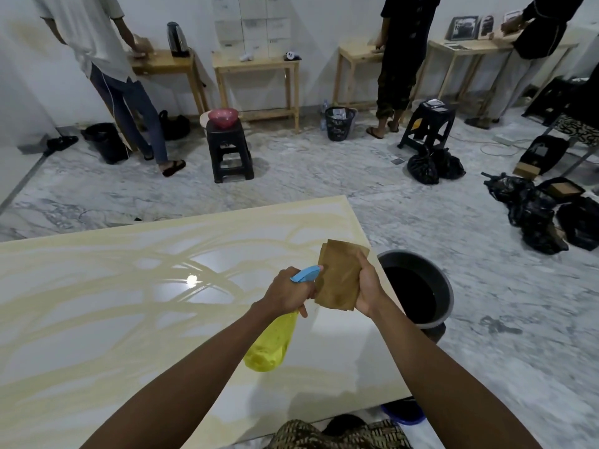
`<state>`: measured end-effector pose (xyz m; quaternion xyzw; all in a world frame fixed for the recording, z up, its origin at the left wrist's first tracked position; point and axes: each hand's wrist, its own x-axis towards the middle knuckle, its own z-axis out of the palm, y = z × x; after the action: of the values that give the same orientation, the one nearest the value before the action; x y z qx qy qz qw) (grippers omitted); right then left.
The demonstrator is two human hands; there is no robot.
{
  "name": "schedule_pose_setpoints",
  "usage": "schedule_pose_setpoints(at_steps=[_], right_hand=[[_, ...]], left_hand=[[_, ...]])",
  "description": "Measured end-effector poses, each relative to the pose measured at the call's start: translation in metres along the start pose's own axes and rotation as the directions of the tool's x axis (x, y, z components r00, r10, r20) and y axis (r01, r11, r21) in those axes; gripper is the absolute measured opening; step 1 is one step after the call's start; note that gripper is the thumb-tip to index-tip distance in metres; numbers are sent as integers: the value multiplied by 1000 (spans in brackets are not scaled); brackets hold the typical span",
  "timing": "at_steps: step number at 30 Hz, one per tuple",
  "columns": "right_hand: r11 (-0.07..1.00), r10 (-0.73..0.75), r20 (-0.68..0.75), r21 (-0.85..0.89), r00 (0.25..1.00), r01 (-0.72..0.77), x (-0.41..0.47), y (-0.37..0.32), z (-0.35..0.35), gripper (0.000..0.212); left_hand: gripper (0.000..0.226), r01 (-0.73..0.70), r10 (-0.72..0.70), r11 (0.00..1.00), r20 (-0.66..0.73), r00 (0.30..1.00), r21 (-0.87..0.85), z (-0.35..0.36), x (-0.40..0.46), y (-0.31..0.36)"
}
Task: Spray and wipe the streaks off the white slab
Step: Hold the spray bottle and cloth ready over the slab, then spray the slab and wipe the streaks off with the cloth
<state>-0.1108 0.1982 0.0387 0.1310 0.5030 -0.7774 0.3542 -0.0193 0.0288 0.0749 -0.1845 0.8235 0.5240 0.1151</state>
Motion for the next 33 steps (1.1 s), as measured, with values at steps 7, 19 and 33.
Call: schedule_pose_setpoints(at_steps=[7, 19, 33], right_hand=[[999, 38, -11, 9, 999, -38, 20, -5, -12, 66], [788, 177, -157, -570, 972, -235, 121, -54, -45, 71], [-566, -9, 442, -742, 897, 360, 399, -106, -22, 64]], left_hand=[[24, 114, -114, 993, 16, 993, 3, 3, 19, 2], [36, 206, -225, 943, -44, 973, -262, 24, 115, 49], [30, 126, -222, 925, -241, 945, -359, 7, 227, 54]])
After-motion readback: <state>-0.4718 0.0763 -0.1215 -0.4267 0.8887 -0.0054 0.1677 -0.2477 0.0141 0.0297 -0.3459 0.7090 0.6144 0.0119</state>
